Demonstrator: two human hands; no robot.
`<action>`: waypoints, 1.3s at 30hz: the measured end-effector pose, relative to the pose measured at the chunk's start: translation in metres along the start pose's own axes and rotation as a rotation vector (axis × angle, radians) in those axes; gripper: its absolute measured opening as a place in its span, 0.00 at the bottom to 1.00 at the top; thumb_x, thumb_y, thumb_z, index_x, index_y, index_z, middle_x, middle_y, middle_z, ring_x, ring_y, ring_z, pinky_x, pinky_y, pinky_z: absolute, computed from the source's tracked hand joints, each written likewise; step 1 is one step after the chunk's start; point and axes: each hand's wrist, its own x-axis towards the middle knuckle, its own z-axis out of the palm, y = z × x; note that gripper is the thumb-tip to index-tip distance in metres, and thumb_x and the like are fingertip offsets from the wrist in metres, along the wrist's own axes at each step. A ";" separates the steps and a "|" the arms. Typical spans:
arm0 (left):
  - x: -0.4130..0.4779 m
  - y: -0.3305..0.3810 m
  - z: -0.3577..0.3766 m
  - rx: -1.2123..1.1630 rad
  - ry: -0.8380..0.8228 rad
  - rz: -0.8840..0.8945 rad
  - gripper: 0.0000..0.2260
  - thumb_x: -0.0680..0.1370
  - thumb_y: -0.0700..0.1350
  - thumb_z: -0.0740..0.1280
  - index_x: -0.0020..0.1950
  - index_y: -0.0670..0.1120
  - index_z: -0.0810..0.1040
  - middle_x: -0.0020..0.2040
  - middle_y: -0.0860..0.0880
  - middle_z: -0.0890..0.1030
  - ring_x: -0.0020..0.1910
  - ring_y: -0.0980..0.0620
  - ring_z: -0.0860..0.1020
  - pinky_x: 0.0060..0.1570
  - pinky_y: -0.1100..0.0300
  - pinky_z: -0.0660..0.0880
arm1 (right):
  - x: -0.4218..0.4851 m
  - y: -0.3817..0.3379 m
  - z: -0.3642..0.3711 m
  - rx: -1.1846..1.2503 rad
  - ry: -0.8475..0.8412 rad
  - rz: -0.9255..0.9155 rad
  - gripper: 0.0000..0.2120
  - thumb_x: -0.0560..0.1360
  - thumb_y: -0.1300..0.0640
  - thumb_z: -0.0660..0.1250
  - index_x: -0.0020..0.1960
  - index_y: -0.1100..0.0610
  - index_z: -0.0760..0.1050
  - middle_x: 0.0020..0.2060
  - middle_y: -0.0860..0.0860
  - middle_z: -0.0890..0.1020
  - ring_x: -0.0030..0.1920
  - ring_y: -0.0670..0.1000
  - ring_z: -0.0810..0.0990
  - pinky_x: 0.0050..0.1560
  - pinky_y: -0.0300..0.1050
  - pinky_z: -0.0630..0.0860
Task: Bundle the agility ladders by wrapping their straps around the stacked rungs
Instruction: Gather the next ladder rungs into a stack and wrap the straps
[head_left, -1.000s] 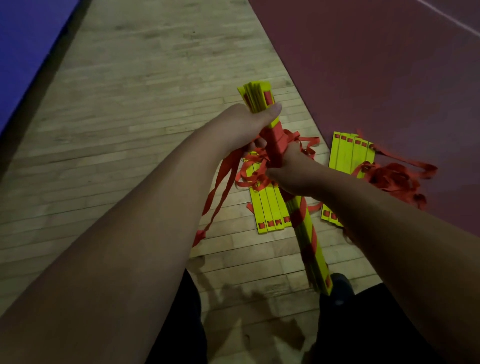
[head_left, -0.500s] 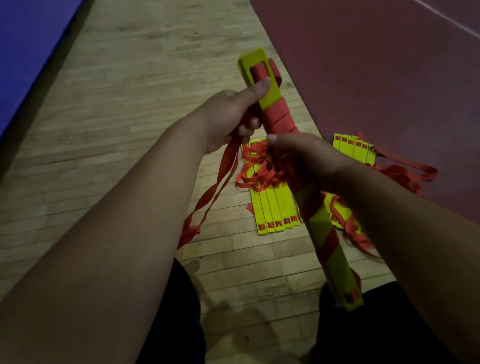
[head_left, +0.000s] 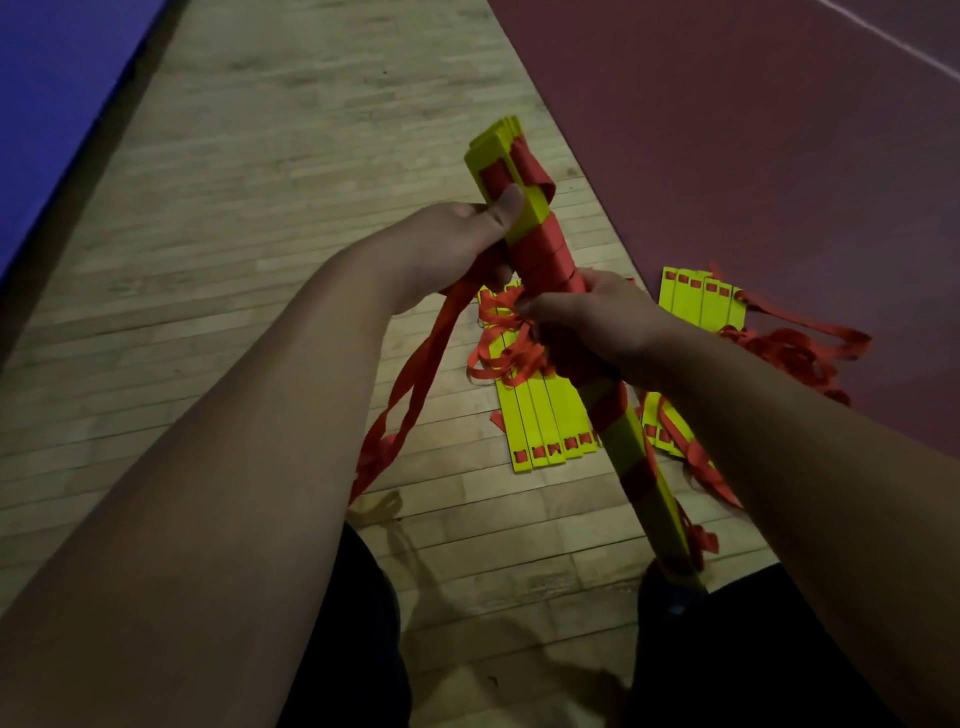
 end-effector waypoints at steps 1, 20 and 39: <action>-0.001 0.000 0.000 0.012 -0.001 -0.007 0.32 0.84 0.73 0.53 0.55 0.51 0.85 0.47 0.52 0.89 0.53 0.53 0.87 0.60 0.50 0.77 | 0.000 0.000 0.000 -0.013 0.002 0.004 0.17 0.76 0.52 0.78 0.61 0.58 0.78 0.43 0.58 0.85 0.38 0.57 0.84 0.43 0.54 0.82; 0.004 -0.010 0.003 -0.206 -0.069 -0.085 0.33 0.81 0.73 0.60 0.62 0.44 0.81 0.45 0.47 0.87 0.46 0.48 0.87 0.57 0.40 0.83 | 0.000 0.003 0.009 -0.202 0.142 -0.017 0.13 0.79 0.50 0.76 0.58 0.52 0.77 0.44 0.56 0.85 0.36 0.51 0.83 0.35 0.45 0.79; 0.008 0.003 0.022 -0.338 0.093 -0.197 0.30 0.76 0.72 0.72 0.56 0.44 0.85 0.39 0.48 0.84 0.33 0.53 0.78 0.31 0.60 0.73 | 0.010 0.016 0.016 -0.472 0.196 0.002 0.25 0.79 0.55 0.76 0.67 0.52 0.64 0.51 0.53 0.79 0.45 0.51 0.83 0.37 0.45 0.77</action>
